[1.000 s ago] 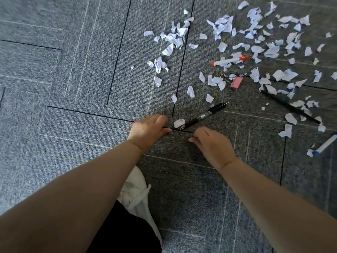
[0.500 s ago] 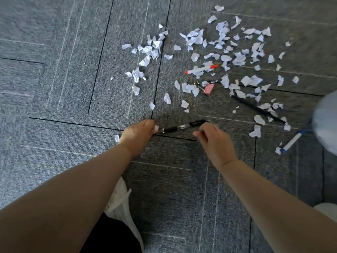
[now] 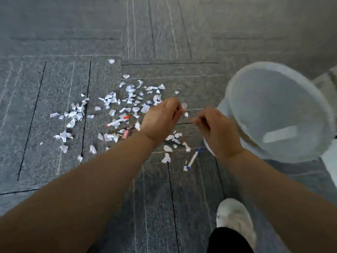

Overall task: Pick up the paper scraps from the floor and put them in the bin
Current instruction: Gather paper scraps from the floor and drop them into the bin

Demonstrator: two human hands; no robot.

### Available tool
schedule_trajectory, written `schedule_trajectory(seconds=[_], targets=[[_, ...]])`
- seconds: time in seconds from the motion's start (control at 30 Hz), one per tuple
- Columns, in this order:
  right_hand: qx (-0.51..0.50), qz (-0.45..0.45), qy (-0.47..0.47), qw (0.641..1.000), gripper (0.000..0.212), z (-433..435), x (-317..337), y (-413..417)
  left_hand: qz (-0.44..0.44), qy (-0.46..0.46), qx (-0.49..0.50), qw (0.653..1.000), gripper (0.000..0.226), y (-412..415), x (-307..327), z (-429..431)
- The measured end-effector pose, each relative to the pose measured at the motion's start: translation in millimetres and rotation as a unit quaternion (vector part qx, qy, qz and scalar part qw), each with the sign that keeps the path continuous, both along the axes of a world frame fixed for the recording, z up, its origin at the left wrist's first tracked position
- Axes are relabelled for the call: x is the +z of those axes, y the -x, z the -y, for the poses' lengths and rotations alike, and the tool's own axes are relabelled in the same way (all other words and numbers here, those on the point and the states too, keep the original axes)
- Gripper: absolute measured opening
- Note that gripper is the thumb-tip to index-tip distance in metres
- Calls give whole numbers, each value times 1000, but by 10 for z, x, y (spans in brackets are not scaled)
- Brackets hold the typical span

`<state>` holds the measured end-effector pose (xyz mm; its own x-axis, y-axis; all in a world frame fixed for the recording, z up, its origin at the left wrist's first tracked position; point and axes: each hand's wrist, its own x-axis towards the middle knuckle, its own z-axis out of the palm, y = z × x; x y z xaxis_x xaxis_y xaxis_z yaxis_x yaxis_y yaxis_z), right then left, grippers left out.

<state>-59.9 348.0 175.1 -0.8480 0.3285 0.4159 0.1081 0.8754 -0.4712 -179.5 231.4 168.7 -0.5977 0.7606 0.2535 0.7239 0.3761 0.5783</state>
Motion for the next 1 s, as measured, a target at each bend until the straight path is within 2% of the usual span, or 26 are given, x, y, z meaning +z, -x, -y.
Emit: schedule_trajectory(seconds=[0.07,0.13,0.2,0.27,0.33,0.4,0.47,0.6,0.7,0.77,0.9,1.0], targets=[[-37,-41,-20,998,32,-389,353,-230,-7,-24,-31,999,49,-178,287,-418],[-78,-43,-28,996,32,-720,567,-472,-11,-28,-48,998,43,-338,515,-819],[-132,12,-12,991,30,-1029,565,-686,-22,-18,-61,998,30,-492,659,-1183],[-179,98,5,979,26,-1280,442,-861,-48,-3,-105,993,27,-620,694,-1462],[-205,145,-18,968,28,-1405,323,-1006,-88,96,-169,977,38,-690,597,-1657],[-215,132,-49,966,33,-1410,272,-1105,-144,237,-203,939,55,-705,452,-1767],[-223,112,-65,966,38,-1359,254,-1153,-162,289,-206,921,63,-705,359,-1791],[-216,110,-50,969,44,-1233,246,-1140,-176,239,-190,936,64,-643,352,-1623],[-191,92,-43,976,44,-1092,325,-987,-139,117,-159,970,56,-515,392,-1272],[-157,63,-57,984,41,-941,395,-801,-142,57,-120,981,48,-390,331,-936],[-67,15,-82,994,36,-417,438,-280,-100,86,-45,990,39,-102,39,-131],[14,36,-89,995,36,42,223,134,-75,155,-17,985,38,144,-227,474]])
